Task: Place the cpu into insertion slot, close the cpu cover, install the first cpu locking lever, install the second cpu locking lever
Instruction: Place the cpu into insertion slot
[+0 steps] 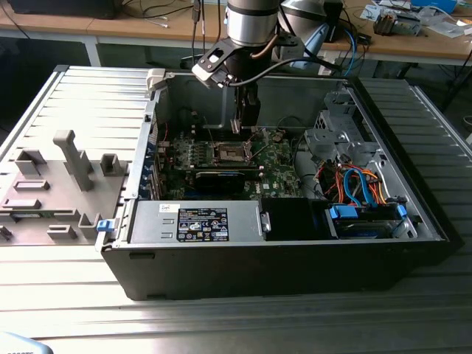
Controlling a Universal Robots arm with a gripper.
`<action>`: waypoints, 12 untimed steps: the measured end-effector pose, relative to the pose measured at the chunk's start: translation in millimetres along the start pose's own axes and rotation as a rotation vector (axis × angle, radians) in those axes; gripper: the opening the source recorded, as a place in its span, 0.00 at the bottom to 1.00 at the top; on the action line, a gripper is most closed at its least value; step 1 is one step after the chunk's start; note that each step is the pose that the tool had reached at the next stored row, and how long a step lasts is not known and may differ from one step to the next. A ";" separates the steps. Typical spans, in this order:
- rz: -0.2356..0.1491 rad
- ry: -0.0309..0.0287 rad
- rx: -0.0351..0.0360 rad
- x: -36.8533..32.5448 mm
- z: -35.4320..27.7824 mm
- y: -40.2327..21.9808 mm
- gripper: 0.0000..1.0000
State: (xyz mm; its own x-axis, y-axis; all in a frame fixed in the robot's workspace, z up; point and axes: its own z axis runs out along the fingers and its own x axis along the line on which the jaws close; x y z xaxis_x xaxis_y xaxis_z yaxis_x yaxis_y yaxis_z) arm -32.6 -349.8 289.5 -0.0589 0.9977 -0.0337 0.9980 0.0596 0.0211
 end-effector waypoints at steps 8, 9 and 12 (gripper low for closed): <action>0.000 0.0001 0.0000 0.5 14.2 -0.3 0.55; 0.000 0.0001 0.0000 0.5 14.4 -0.3 0.55; 0.000 0.0001 0.0000 0.6 17.3 -0.7 0.55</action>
State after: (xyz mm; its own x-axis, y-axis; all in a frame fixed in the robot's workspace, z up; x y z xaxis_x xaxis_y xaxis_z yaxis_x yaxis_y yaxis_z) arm -32.9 -349.8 272.2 -0.0589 0.9977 -0.0336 0.9980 0.0597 0.0211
